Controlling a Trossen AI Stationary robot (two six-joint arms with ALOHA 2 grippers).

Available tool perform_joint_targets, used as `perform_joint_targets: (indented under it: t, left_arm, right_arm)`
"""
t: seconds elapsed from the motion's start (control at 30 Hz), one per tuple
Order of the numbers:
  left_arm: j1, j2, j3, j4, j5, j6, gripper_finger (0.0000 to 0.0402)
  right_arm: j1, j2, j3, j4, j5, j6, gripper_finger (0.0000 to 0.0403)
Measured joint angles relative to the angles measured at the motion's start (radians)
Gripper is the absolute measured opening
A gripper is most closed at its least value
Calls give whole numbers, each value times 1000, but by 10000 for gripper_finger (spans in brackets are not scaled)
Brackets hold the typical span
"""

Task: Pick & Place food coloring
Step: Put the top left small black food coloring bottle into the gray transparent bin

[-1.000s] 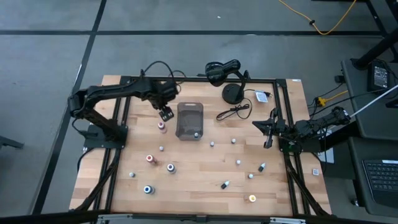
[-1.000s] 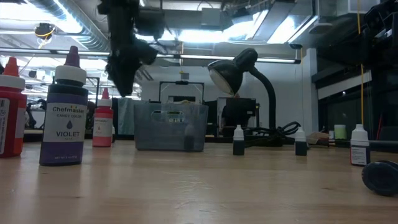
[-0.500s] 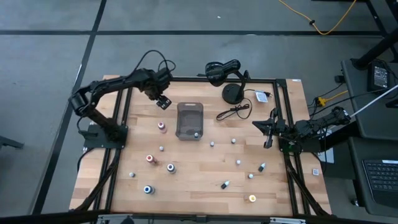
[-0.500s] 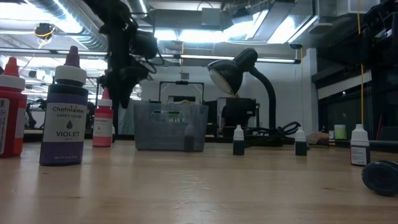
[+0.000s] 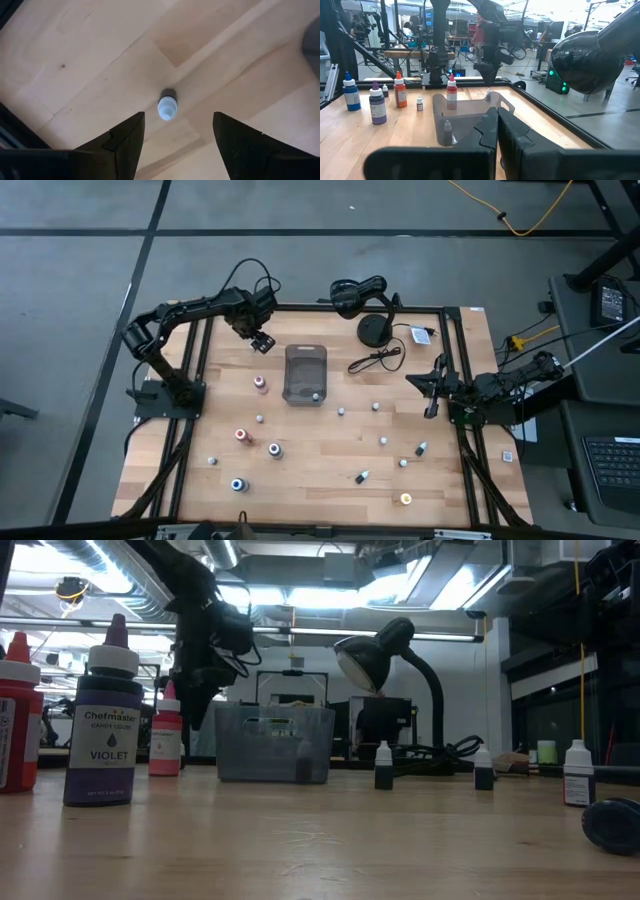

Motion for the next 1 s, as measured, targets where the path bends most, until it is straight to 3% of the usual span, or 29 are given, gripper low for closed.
perform_joint_targets:
  t: [1.0]
  left_arm:
    - [36,20,-142,157,25,37,228]
  right_arm:
    - [0,0,0,0,0,0,15]
